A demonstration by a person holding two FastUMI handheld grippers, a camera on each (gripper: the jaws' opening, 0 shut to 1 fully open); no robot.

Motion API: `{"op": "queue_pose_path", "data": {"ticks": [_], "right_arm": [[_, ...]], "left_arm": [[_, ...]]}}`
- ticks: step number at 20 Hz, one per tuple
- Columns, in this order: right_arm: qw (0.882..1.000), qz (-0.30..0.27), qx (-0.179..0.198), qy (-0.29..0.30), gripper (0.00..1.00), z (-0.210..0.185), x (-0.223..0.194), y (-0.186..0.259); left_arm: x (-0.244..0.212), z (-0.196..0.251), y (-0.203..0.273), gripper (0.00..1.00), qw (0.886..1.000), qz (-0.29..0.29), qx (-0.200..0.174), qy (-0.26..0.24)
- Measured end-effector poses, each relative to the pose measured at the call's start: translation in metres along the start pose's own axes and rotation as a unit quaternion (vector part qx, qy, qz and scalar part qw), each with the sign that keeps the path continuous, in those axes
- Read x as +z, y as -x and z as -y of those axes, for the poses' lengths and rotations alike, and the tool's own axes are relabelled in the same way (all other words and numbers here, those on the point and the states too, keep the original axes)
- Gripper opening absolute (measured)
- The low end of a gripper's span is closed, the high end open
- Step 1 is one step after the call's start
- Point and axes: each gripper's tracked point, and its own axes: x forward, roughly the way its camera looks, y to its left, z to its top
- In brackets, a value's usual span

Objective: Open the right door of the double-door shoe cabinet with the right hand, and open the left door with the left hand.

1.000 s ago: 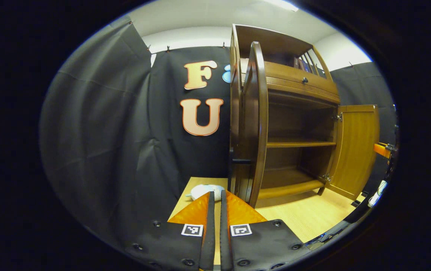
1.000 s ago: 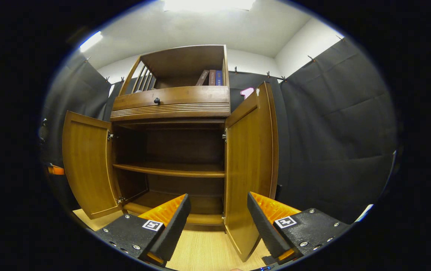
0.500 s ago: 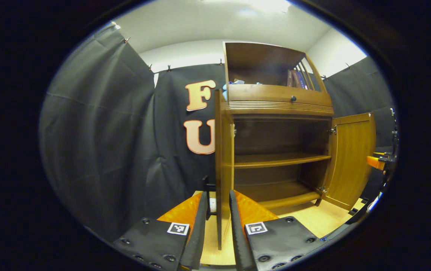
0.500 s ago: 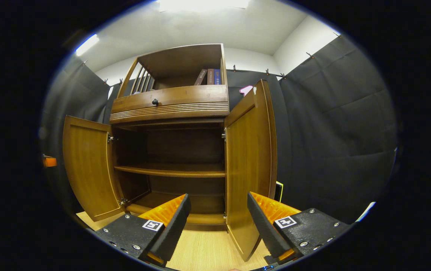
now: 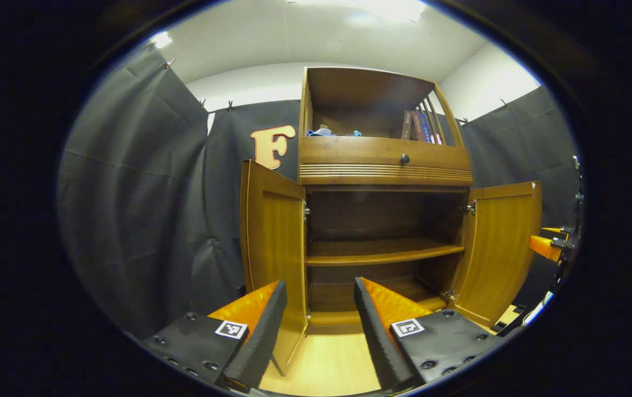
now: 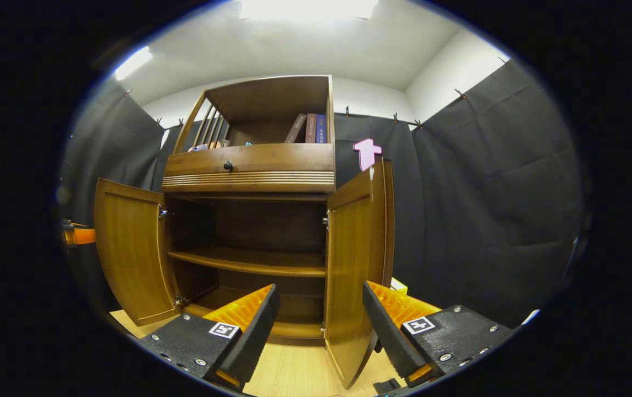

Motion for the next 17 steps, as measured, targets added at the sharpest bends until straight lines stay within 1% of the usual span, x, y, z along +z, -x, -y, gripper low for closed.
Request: {"op": "queue_pose_path", "data": {"ticks": [1,2,4,6,8,10,11,12,14,15,16,17], "right_arm": [[1.000,-0.001,0.003,-0.001,0.99,-0.001,0.004,0.002],[1.000,-0.002,0.007,-0.002,0.92,-0.003,0.007,0.003],[1.000,-0.001,0.010,-0.001,0.92,-0.003,0.014,0.005],[1.000,0.002,0.005,0.003,0.92,0.000,0.019,0.005],[1.000,0.004,0.004,0.001,0.92,-0.001,0.022,0.004],[1.000,0.004,0.007,-0.004,0.92,-0.003,0.024,0.004],[1.000,0.003,0.007,-0.005,0.92,-0.002,0.024,0.003],[1.000,0.003,0.007,-0.006,0.92,-0.002,0.024,0.002],[1.000,0.003,0.005,-0.003,0.92,-0.002,0.023,0.000],[1.000,0.003,0.004,-0.002,0.92,-0.003,0.022,-0.001],[1.000,0.002,0.004,-0.001,0.99,-0.004,0.022,-0.002],[1.000,0.001,0.006,-0.001,0.99,-0.007,0.021,-0.002]], "left_arm": [[0.001,0.002,-0.003,0.89,1.000,0.000,0.002,0.002],[0.002,0.004,-0.006,0.89,1.000,-0.001,0.003,0.003],[0.007,0.005,-0.012,0.91,1.000,-0.002,0.002,0.008],[0.013,-0.003,-0.017,0.99,1.000,0.002,0.016,0.011],[0.018,-0.012,-0.020,0.96,0.999,0.007,0.034,0.018],[0.019,-0.016,-0.021,0.94,0.999,0.011,0.042,0.021],[0.015,-0.017,-0.020,0.94,0.999,0.011,0.045,0.021],[0.014,-0.017,-0.020,0.91,0.999,0.009,0.044,0.019],[0.010,-0.019,-0.020,0.91,0.999,0.003,0.043,0.015],[0.009,-0.019,-0.020,0.93,0.999,0.001,0.042,0.014],[0.009,-0.020,-0.020,0.94,0.999,0.000,0.043,0.014],[0.008,-0.023,-0.019,0.94,0.999,-0.001,0.045,0.013]]}}
